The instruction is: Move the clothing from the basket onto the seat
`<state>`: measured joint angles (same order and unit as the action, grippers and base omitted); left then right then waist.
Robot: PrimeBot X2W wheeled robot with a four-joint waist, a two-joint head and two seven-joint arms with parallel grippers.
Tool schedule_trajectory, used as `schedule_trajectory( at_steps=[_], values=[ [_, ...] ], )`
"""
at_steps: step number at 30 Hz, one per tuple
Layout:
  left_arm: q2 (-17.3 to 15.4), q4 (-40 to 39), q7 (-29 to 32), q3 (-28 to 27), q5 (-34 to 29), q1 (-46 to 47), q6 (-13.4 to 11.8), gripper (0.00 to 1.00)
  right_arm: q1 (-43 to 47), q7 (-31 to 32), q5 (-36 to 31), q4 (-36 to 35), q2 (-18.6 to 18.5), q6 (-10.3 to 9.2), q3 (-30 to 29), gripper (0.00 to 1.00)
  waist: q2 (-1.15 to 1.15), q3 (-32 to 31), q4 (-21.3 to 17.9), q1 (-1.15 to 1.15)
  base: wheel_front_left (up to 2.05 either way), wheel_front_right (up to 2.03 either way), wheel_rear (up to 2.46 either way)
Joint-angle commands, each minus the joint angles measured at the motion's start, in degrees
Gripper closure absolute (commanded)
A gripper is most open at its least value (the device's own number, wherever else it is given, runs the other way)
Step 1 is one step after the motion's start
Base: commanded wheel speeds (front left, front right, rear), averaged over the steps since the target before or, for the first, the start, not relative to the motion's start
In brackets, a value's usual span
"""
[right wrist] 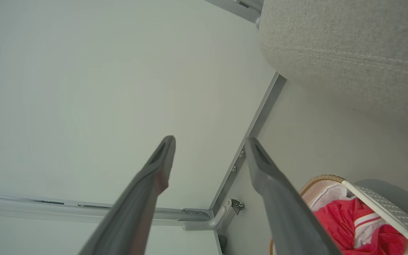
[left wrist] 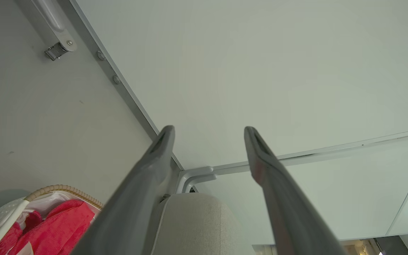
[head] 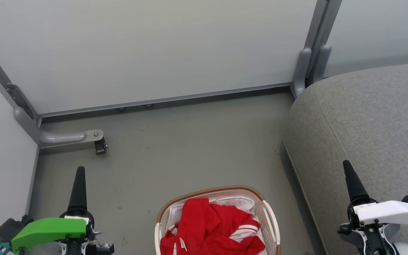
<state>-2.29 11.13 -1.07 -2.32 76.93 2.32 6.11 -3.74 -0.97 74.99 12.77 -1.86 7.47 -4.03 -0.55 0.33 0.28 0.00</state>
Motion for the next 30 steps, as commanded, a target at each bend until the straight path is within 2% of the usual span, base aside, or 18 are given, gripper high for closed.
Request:
schedule_trajectory(
  at_steps=[1,30],
  values=[
    [-0.32,-1.53,-0.59,0.32,-2.55,-0.1,-0.22,0.0,-0.33,-0.66,-1.95,-1.41,-0.55,0.02,0.22,0.0,0.13,0.01,0.03,0.0,0.0,0.0,0.0],
    [-0.5,-4.16,-6.07,5.82,-34.89,-2.65,-2.47,0.0,0.75,-6.13,-29.18,-4.16,-0.79,0.02,6.06,0.0,0.26,0.25,0.4,0.0,0.0,0.0,0.0]
  ],
)
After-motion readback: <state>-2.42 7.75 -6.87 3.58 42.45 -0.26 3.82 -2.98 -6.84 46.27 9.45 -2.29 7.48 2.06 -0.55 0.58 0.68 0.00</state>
